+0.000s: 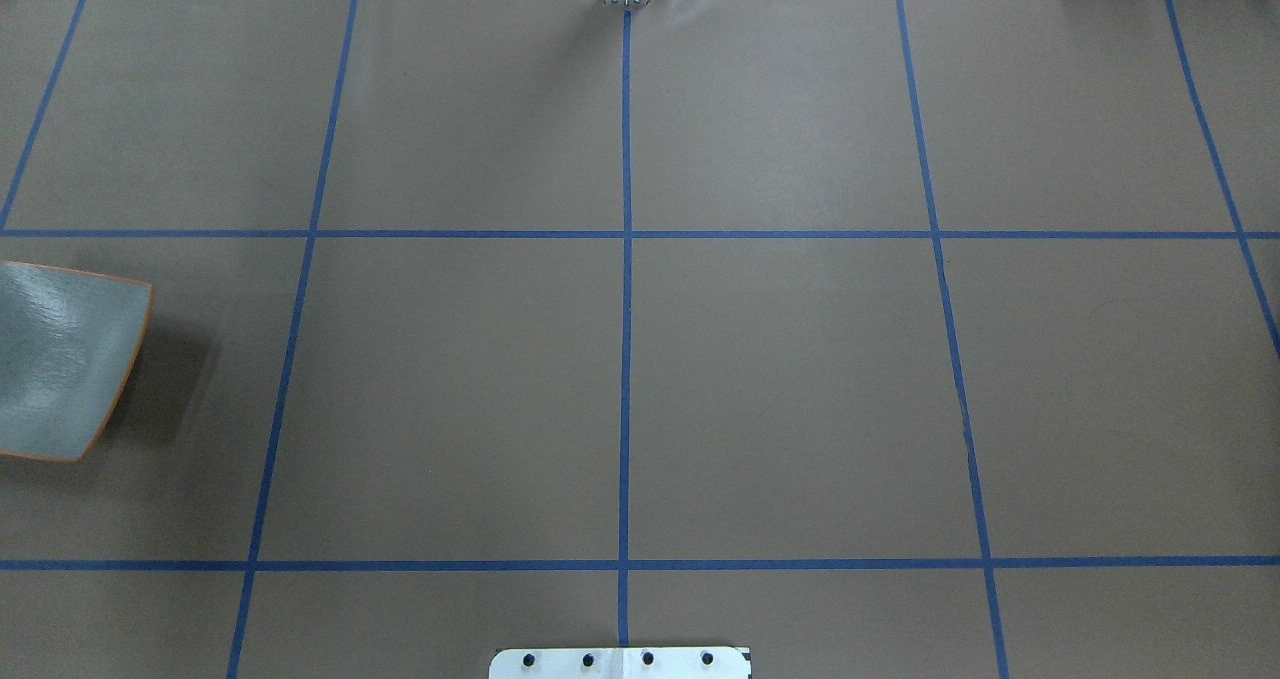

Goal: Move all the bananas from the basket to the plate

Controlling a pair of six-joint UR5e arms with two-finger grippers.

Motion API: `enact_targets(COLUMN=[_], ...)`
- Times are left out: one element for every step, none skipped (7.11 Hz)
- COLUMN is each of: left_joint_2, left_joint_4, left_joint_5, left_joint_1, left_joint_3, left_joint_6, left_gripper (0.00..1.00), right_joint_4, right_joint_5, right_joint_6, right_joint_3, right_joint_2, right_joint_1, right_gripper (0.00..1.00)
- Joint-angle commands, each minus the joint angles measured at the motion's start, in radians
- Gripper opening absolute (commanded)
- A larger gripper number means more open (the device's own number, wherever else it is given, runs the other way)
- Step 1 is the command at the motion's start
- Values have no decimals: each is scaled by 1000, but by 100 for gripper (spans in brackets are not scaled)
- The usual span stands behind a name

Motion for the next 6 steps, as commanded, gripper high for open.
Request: enact_targets(left_joint_2=[0,0,0,0,-3,-5], left_joint_4=[-5,-5,-5,-5,-3,-3], left_joint_5=[0,0,0,-1,-2,-2], left_joint_1=[0,0,1,0,0,0], left_joint_3=[1,1,0,0,0,0], left_joint_6=[-1,-1,-2,-2,-2,-2], left_gripper=[100,100,100,100,100,100], right_joint_4=[0,2,2,3,2,0], right_joint_5=[9,10,10,9,10,12], right_joint_6=[-2,-3,-5,-6,-9,-11], right_joint_3=[1,1,8,20,48,66], right_joint_2=[-1,-5,-8,-8,-9,-5], right_joint_1=[0,0,0,0,0,3], right_gripper=[23,7,0,0,0,0])
